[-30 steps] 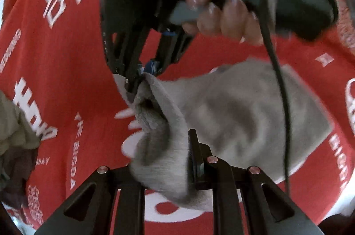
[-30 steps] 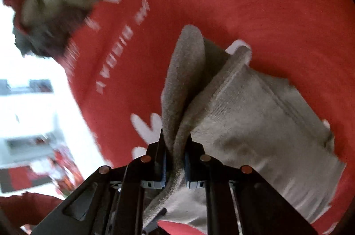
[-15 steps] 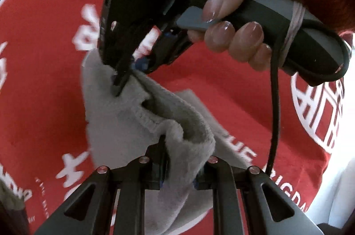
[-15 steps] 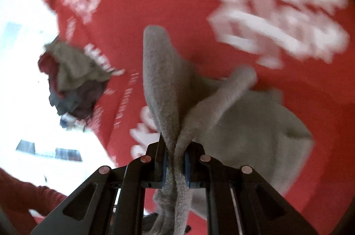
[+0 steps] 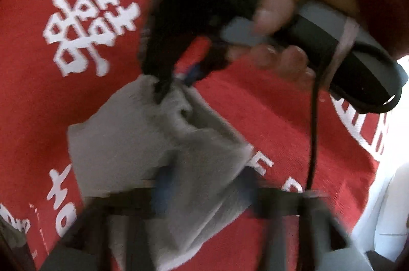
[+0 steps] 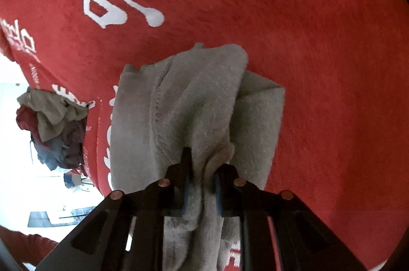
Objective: Fold small clothes
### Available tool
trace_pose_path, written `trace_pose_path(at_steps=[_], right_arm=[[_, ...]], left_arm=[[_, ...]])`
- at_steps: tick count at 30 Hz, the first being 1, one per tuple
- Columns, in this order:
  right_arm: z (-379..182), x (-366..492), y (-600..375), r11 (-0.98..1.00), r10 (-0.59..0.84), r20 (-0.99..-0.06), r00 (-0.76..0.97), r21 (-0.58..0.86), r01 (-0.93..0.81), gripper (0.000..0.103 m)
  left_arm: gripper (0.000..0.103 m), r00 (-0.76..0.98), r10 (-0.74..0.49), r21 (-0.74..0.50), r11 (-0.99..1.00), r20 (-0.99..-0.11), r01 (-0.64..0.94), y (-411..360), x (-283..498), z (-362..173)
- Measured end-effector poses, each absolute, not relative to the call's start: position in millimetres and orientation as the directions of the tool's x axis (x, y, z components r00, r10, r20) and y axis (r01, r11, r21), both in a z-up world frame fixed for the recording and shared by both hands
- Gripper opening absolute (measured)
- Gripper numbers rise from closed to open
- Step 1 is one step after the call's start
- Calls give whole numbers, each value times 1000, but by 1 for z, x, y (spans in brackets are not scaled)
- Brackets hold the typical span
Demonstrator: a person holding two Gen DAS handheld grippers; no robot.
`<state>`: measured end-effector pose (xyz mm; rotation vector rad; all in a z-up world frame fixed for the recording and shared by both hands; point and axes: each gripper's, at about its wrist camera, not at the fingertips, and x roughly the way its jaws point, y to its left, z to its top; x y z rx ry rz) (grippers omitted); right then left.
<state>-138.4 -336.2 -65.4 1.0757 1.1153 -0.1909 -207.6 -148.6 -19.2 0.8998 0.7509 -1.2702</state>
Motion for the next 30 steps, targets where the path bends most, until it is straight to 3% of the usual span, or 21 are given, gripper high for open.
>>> trace_pose_path(at_steps=[1, 2, 3, 6, 13, 15, 16, 20, 25, 28, 30], right_arm=[[-61, -143, -335, 518, 341, -819, 462, 573, 635, 51], [-53, -154, -333, 509, 312, -834, 456, 552, 661, 65], [-50, -158, -327, 494, 302, -830, 469, 557, 668, 65], [-35, -196, -316, 419, 287, -808, 514, 588, 692, 65], [-64, -243, -252, 283, 326, -786, 524, 611, 740, 64], [-76, -240, -247, 240, 342, -772, 536, 623, 744, 26], [-75, -236, -247, 247, 337, -780, 527, 614, 750, 15], [-45, -231, -236, 346, 293, -787, 543, 617, 707, 14], [-85, -255, -231, 317, 304, -839, 452, 537, 782, 14], [-89, -262, -232, 277, 314, -816, 486, 568, 775, 16], [-81, -263, -234, 285, 309, -835, 455, 538, 793, 33]], left_arm=[[92, 152, -480, 132, 76, -864, 988, -142, -202, -12], [92, 138, -497, 107, 91, -857, 990, -132, -195, 0], [92, 126, -493, 91, 96, -861, 991, -126, -188, 7], [92, 135, -465, 67, 160, -875, 985, -106, -154, 16], [92, 161, -288, 9, 466, -944, 885, -97, -41, -39], [92, 150, -255, 10, 479, -955, 878, -97, -31, -50], [92, 138, -254, 2, 473, -957, 881, -95, -30, -52], [92, 134, -237, 37, 375, -962, 926, -89, -47, -61], [95, 155, -199, 92, 295, -968, 951, -75, -64, -85], [96, 146, -194, 80, 312, -970, 947, -70, -61, -81], [95, 127, -182, 60, 334, -975, 941, -69, -56, -73]])
